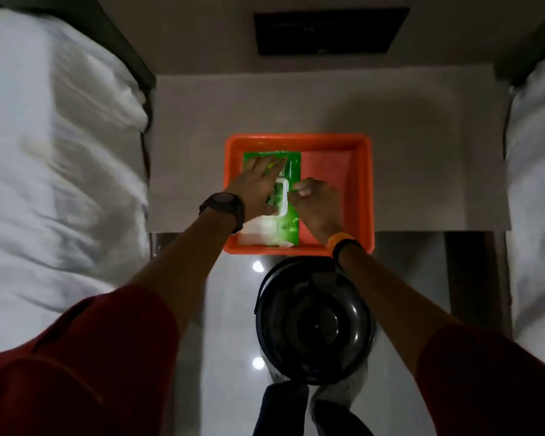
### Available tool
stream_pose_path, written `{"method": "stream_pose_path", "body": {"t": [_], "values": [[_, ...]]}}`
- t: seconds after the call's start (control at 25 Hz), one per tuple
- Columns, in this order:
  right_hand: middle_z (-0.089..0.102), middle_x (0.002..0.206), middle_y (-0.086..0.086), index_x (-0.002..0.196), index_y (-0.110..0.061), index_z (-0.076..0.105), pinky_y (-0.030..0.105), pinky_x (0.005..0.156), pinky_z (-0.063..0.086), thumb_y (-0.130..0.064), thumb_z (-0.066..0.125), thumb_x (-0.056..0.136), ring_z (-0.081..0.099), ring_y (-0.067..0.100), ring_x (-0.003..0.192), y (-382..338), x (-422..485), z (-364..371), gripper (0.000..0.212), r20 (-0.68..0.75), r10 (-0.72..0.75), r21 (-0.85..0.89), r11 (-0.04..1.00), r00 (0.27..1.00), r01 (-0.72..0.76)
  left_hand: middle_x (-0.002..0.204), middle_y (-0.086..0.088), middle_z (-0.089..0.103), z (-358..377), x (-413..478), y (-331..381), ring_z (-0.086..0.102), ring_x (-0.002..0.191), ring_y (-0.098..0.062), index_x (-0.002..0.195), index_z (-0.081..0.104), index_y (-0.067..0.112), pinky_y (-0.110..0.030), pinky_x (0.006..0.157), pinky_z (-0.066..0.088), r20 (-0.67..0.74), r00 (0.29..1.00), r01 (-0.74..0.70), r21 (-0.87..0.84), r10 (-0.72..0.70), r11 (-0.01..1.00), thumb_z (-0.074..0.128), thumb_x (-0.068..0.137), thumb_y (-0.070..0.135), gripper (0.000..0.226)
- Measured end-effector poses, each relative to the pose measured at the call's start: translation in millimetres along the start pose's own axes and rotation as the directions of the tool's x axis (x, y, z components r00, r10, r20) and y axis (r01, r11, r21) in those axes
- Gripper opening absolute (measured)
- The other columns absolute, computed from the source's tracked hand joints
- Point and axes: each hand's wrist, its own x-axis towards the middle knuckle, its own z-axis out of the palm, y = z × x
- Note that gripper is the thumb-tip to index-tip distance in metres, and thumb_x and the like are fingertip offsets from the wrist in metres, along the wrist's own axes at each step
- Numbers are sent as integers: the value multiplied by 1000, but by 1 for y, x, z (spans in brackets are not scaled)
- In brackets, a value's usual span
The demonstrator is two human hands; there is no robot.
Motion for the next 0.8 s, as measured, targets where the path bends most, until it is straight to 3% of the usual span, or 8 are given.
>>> {"method": "stream_pose_path", "body": {"t": [0.12,0.24,0.32,0.48,0.6,0.8], "values": [[79,113,7,111,-11,75,24,91,48,-16,67,84,72,24,108,9,4,24,28,40,128,2,992,991,-128,155,-14,32,24,4,-9,28,143,-36,156,18,23,-52,104,48,57,996,71,-55,-68,996,89,70,23,112],[77,117,6,110,-13,75,26,93,49,-11,60,85,70,25,113,14,7,37,29,-5,162,2,987,987,-162,152,-13,36,37,5,-13,34,138,-36,155,24,19,-53,93,55,23,997,79,-12,-79,997,90,66,23,111],[76,120,6,111,-12,73,27,93,48,-7,56,83,69,26,116,15,12,38,33,-6,166,16,986,986,-166,148,-12,38,35,8,-17,37,134,-36,153,30,16,-51,92,56,7,999,54,-12,-53,998,92,63,28,110],[76,117,6,112,-11,71,19,77,39,-2,50,87,68,25,112,18,17,40,34,48,165,-1,986,985,-165,145,-10,41,34,6,-18,41,131,-34,147,38,15,-47,96,53,-8,998,57,-59,-58,997,94,59,28,105],[77,114,7,112,-11,72,19,80,43,-1,52,87,70,26,109,21,20,35,34,68,186,29,982,980,-188,144,-10,45,36,4,-16,44,129,-35,145,41,14,-46,104,48,-43,997,53,-105,-57,993,95,58,25,103],[78,116,12,109,-7,78,22,87,48,-2,51,82,72,28,110,14,-11,44,38,-101,90,113,990,991,-79,137,-13,54,37,6,-15,51,121,-37,140,43,13,-44,98,47,-89,994,54,-145,-67,988,97,53,25,103]]}}
